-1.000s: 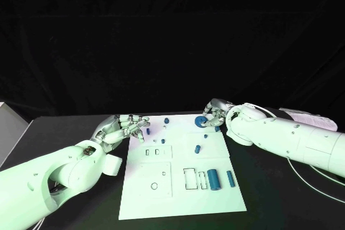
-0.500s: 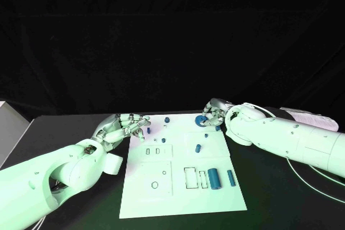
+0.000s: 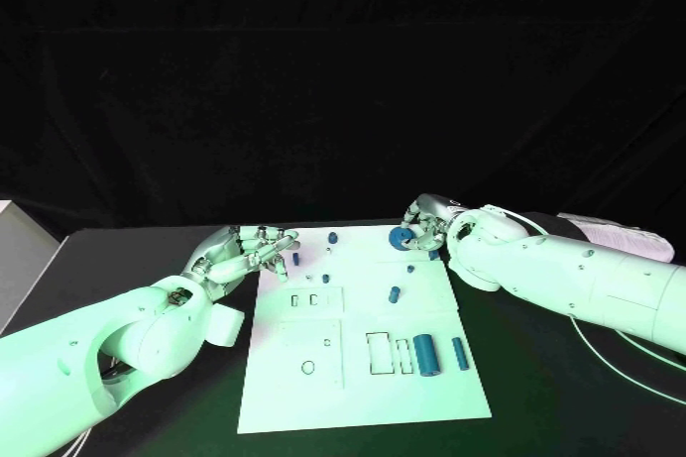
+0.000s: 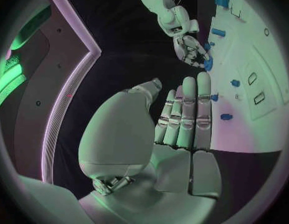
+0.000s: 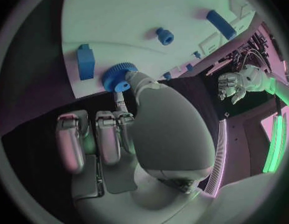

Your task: Assemble the parts on the task board

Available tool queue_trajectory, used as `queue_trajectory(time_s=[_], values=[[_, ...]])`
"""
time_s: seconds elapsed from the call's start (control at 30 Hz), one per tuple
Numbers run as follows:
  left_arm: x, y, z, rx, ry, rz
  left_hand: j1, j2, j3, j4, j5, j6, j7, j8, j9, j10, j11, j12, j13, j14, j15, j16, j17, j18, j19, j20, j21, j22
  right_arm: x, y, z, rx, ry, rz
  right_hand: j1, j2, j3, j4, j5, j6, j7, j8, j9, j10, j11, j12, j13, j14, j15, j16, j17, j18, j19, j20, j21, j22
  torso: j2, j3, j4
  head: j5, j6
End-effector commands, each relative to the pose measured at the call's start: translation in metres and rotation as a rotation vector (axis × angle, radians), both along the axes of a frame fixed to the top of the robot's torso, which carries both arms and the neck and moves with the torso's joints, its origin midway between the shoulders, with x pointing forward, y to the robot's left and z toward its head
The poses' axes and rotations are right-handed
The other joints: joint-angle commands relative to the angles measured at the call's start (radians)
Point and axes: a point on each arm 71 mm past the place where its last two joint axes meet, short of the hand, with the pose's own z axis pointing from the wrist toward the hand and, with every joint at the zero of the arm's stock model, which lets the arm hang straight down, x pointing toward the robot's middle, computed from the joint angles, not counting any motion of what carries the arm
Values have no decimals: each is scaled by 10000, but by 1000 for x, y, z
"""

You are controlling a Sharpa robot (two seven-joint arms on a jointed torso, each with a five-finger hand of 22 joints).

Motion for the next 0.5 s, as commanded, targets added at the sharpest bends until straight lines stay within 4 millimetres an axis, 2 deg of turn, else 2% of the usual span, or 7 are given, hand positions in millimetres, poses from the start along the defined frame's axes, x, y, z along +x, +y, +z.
queue_trajectory(time_s=[0.03, 0.23, 0.5], values=[[-1, -2, 1, -37, -43, -216, 45, 33, 64, -7, -34, -78, -6, -15, 16, -81, 4, -55, -17, -70, -11, 57, -4, 134, -76, 1, 36, 8, -5, 6, 7, -283, -1108, 356, -6, 1, 160, -18, 124, 211, -89, 91, 15, 1063, -70, 20, 2633, 985, -77, 32, 2356, -65, 1047, -75, 52, 2634, -9, 4, -6, 7, 15], [0, -2, 0, -35, -36, -210, 45, 33, 64, -7, -34, -78, -6, -15, 16, -81, 4, -55, -17, -70, -11, 57, -4, 134, -76, 1, 36, 8, -18, 27, 15, -212, -2143, 981, -99, -83, 270, -46, 169, 271, -105, 107, 14, 1063, -83, 20, 2633, 986, -86, 33, 2361, -65, 1047, -84, 52, 2634, -10, 2, 7, 22, 36], [0, -3, 0, -41, -26, -221, 45, 33, 64, -7, -34, -78, -6, -15, 16, -81, 4, -55, -17, -70, -11, 57, -4, 134, -76, 1, 36, 8, -31, 71, 19, -67, -2685, 1845, -220, -168, 334, -46, 156, 307, -114, 112, 10, 1063, -91, 20, 2633, 985, -94, 32, 2354, -65, 1047, -91, 52, 2634, -4, -12, 17, 46, 76]])
